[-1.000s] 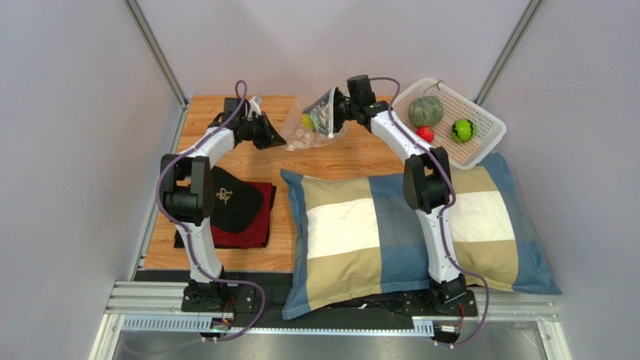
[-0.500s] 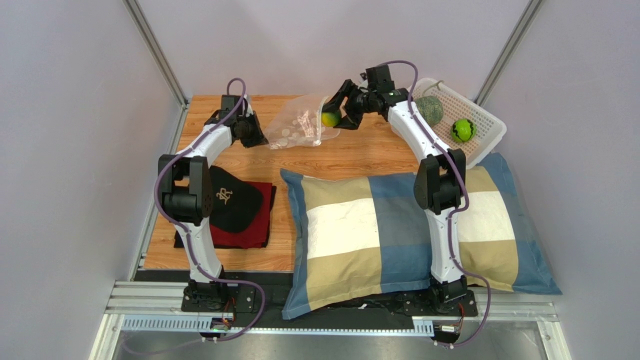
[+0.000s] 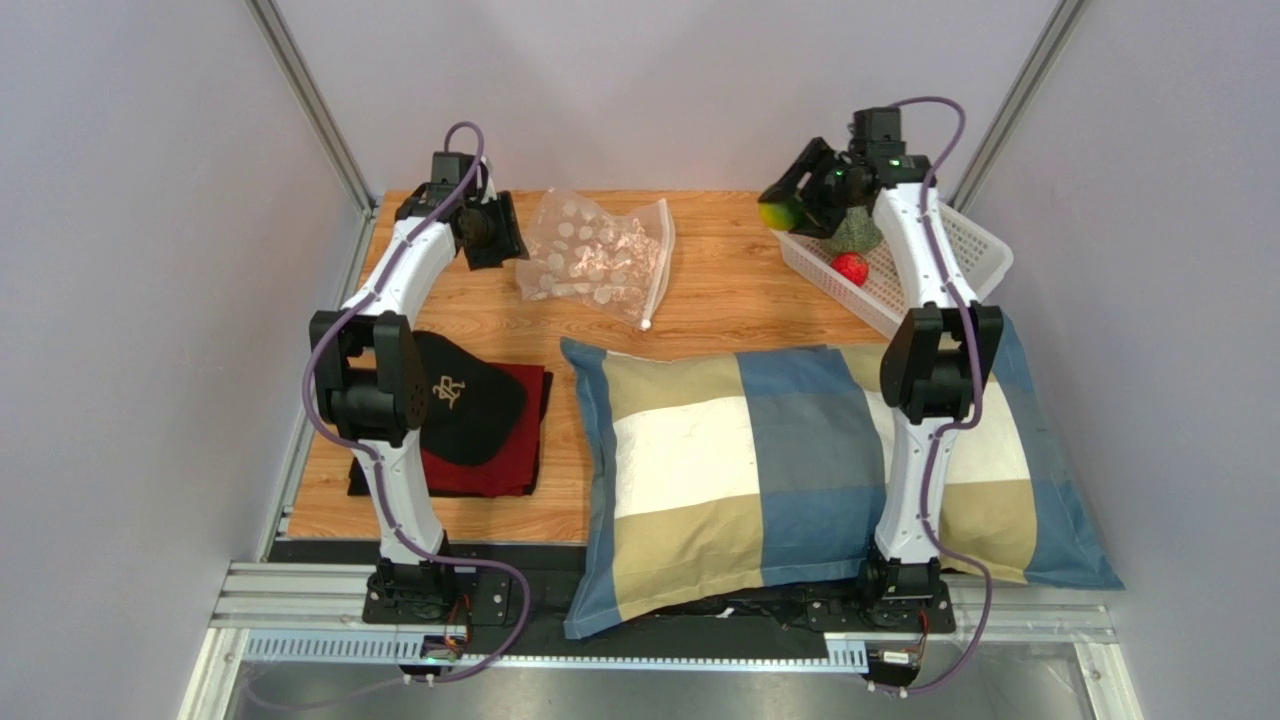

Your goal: Open the zip-top bag and remove the fake food

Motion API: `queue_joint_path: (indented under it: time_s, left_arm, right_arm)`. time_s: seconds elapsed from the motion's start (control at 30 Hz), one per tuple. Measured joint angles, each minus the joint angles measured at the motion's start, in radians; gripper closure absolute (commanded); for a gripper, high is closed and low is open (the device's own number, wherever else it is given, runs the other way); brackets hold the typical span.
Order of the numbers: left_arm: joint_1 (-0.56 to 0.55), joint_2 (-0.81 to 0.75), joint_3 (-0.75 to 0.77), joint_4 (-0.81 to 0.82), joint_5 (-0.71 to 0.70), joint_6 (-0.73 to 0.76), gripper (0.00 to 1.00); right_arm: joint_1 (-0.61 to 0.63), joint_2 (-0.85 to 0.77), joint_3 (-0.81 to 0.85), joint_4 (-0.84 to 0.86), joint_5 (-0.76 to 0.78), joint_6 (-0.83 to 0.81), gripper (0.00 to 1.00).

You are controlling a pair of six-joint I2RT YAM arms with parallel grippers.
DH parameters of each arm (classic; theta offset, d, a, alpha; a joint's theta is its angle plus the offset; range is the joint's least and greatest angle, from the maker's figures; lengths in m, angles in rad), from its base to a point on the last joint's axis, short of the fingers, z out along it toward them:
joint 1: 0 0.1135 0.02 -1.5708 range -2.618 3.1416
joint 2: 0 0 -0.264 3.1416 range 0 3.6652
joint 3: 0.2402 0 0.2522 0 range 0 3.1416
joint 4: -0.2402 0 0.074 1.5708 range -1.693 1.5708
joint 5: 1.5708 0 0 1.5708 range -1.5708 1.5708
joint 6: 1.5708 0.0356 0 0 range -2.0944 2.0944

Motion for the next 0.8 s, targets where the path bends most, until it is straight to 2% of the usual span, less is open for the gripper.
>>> queue_joint_path:
  time_s: [0.2, 0.43, 0.6, 0.63, 0.7, 0.73, 0.8]
  left_arm:
    - [-0.011, -0.047, 0.043, -0.144, -0.117, 0.022, 0.43]
    - [-0.098, -0.291, -0.03, -0.17, -0.164, 0.032, 0.46]
    - [-0.207, -0.445, -0.121, -0.143, -0.112, 0.018, 0.49]
    - [-0.227, -0.47, -0.148, -0.135, -0.104, 0.014, 0.48]
    - [-0.269, -0.519, -0.205, -0.123, -0.087, 0.001, 0.41]
    - [-0.29, -0.544, -0.233, -0.12, -0.081, -0.005, 0.32]
    - [-0.322, -0.582, -0.271, -0.119, -0.071, -0.014, 0.29]
  right_arm:
    - [-0.118, 0.0, 0.022, -0.092, 0.13, -0.078, 0.86]
    - [-0.12, 0.02, 0.063, -0.154, 0.208, -0.156, 0.68]
    - [-0.11, 0.085, 0.073, -0.158, 0.232, -0.183, 0.42]
    - [-0.11, 0.092, 0.073, -0.159, 0.233, -0.184, 0.33]
    - [-0.11, 0.109, 0.073, -0.159, 0.239, -0.19, 0.24]
    - [-0.11, 0.116, 0.073, -0.158, 0.242, -0.195, 0.15]
    - [-0.11, 0.122, 0.073, -0.16, 0.251, -0.204, 0.02]
